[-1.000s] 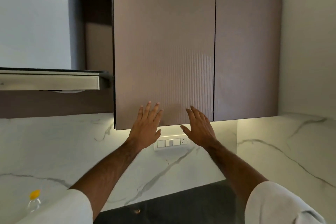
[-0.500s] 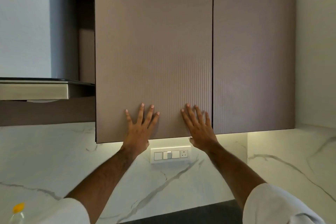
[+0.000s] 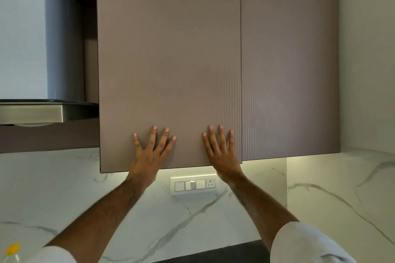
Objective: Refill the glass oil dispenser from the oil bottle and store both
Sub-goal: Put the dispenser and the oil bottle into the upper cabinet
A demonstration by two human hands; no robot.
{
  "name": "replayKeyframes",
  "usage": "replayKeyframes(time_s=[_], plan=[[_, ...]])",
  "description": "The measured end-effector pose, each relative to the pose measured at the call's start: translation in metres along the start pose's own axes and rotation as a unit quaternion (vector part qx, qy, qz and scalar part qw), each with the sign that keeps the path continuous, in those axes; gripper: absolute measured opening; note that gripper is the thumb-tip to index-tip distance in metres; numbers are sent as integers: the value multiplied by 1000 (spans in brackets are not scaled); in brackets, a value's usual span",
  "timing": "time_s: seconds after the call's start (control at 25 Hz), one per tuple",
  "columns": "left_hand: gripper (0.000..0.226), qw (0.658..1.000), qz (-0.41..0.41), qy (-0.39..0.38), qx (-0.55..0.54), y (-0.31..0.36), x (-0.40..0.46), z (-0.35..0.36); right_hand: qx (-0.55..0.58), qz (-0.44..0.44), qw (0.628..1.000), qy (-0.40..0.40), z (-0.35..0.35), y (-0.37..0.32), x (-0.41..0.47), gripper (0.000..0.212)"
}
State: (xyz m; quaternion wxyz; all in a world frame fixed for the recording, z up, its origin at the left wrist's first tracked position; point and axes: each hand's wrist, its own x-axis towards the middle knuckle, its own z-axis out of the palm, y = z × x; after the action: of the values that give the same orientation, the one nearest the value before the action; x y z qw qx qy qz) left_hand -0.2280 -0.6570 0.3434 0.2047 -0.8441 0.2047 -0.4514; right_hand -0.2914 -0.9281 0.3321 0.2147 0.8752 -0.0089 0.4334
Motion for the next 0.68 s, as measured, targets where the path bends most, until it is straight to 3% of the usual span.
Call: replayKeyframes(time_s=[0.16,0.28,0.36,0.48,0.68], plan=[[130,994,-17,54,-97,19,-16,-19,-53,-56,996,40,-25,9,-26,104],[124,991,42,76,-105,46,-23,-57,-111,-159,979,65,-57,11,-49,102],[129,988,47,76,-126,59,-26,-92,-134,-176,973,66,-81,18,-68,106],[134,982,55,62,-169,67,-39,-133,-122,-94,987,31,-126,39,-102,122],[106,950,109,85,-280,62,-81,-198,44,53,998,3,-187,26,-144,147]])
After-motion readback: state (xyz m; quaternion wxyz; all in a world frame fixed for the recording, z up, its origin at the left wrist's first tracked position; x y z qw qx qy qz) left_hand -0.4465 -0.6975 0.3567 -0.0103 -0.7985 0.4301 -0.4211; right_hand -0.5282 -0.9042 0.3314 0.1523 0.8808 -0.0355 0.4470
